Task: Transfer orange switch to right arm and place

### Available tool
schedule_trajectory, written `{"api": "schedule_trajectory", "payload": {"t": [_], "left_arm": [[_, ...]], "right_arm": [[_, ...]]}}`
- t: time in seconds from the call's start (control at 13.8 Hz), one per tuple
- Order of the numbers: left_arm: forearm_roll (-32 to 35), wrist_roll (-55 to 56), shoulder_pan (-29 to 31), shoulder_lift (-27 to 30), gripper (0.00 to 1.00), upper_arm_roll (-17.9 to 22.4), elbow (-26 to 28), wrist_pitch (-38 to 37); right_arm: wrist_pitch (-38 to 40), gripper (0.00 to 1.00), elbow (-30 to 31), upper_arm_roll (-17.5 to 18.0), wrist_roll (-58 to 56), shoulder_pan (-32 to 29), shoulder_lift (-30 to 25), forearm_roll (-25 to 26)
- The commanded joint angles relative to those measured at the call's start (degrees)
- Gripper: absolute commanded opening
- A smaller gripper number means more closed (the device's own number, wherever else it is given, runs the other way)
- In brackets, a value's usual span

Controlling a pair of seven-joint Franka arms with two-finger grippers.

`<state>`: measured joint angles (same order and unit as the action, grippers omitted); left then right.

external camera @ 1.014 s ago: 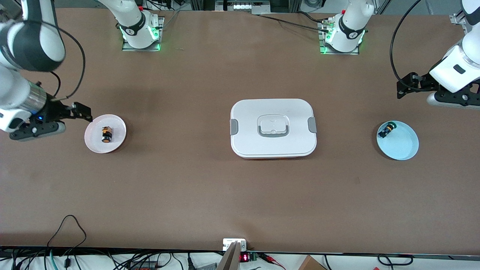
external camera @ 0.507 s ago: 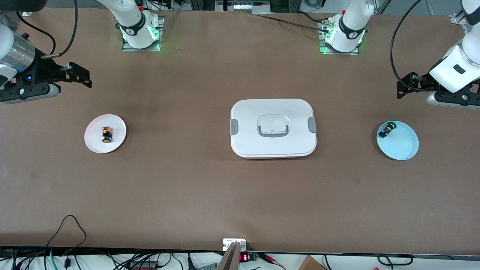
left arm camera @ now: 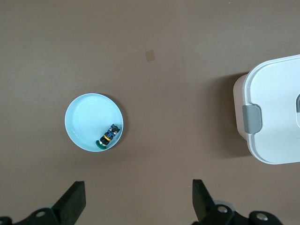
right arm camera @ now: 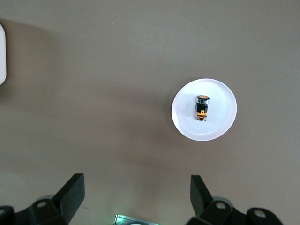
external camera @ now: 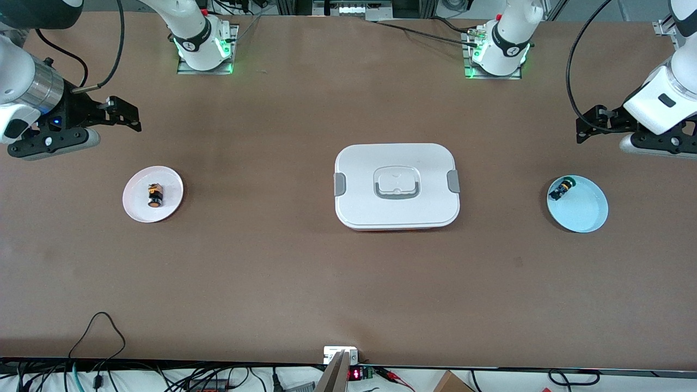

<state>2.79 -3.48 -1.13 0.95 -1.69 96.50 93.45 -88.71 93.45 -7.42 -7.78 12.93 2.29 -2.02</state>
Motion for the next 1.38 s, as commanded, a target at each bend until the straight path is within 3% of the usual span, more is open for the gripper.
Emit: {"api": "schedule_trajectory", "payload": {"t": [0.0, 1.3], "left_arm": [[-0.7, 0.5, -0.4, 0.1, 1.00, 0.3, -0.2, 0.0], [-0.7, 0.5, -0.4, 0.1, 1.00, 0.3, -0.2, 0.0]], "right_arm": [[-0.3, 1.00, -1.6, -0.2, -0.6, 0.1, 0.6, 0.3], [-0.4, 1.00, -2.7, -0.3, -1.1, -0.1, 2.0, 0.1]]}}
